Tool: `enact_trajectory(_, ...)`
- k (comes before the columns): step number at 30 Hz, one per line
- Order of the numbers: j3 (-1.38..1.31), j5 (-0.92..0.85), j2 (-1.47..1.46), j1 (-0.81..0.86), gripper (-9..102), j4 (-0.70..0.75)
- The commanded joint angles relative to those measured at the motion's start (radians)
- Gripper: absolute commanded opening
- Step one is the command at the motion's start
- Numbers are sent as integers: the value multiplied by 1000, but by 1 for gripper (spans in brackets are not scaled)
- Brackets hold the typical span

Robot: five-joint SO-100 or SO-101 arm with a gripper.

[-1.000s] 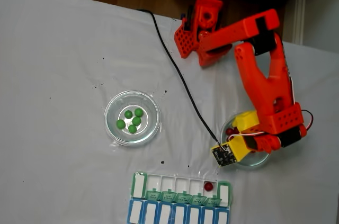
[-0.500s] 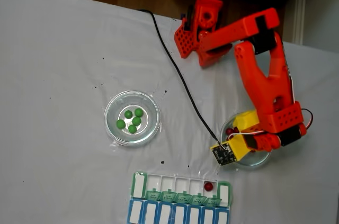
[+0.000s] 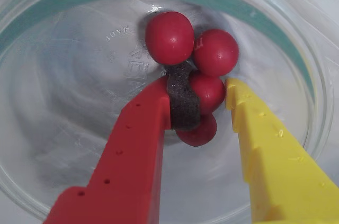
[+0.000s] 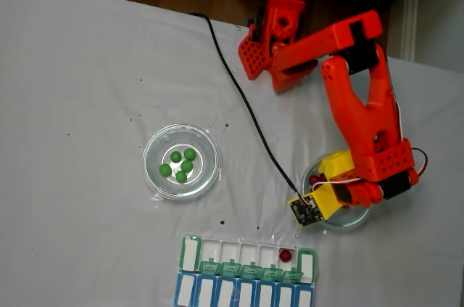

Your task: Sort medicines into box.

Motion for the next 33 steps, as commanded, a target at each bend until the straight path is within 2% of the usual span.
enact_trajectory(1,11,9,57,-17,1,0)
enact_trajectory(9,15,14,89,-12,1,-2)
enact_trajectory(21,18,84,304,12,1,-9)
enact_trajectory(26,-2,132,454,71,1,-26)
enact_trajectory(33,-31,138,566,215,1,-140)
